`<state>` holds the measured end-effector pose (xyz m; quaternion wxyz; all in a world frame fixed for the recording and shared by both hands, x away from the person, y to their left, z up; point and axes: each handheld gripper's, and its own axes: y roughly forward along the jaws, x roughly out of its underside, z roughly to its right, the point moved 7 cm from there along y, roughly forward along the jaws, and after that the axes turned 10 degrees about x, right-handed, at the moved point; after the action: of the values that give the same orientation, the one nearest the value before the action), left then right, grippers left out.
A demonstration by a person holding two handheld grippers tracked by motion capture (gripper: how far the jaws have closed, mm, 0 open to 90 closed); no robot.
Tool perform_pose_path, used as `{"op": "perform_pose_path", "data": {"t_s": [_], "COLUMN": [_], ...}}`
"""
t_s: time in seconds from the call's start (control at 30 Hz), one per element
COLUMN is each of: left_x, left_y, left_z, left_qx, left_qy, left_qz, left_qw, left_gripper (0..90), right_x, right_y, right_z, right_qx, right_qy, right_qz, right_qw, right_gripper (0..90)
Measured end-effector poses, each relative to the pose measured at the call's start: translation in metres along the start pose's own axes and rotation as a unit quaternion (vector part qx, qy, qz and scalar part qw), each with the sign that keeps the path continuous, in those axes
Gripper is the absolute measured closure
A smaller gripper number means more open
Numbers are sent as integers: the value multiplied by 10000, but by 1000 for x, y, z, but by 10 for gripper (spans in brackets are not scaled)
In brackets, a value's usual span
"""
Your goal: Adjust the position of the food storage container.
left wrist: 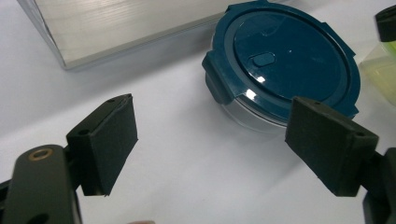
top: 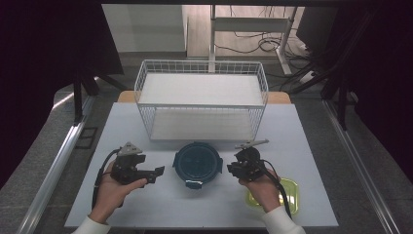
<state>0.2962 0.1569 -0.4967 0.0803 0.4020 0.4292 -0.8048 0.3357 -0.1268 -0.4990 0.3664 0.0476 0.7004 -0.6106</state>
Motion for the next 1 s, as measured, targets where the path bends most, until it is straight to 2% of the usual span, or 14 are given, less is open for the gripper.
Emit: {"op": "perform_pose_path", "data": {"t_s": [0.1,0.5,0.57,0.63,0.73,1.0], "left_x": [1,3,3,4,4,5], "left_y": [0,2,2,2,3,5], "left_z": [-1,-3,-3,-3,-3,-4], "left_qx": [7,-4,-19,-23,-23,-21], "left_qy": [15,23,19,15,20,18], "left_qz": [-14,-68,-69,-71,-94,-128], "left_qw": [10000,10000,10000,10000,10000,9999], "left_gripper": [166,166,166,166,166,166], "right_x": [-1,1,2,2,0,-4], "right_y": [15,41,45,46,50,53], "right_z": [0,-2,-4,-5,-6,-7], "right_qx": [84,106,23,45,198,239], "right_qy": [24,183,255,252,229,227], "right_qz": [-218,-598,-666,-677,-673,-708], "right_qw": [9997,9980,9975,9974,9973,9969], "right_gripper": [871,884,886,886,887,888]}}
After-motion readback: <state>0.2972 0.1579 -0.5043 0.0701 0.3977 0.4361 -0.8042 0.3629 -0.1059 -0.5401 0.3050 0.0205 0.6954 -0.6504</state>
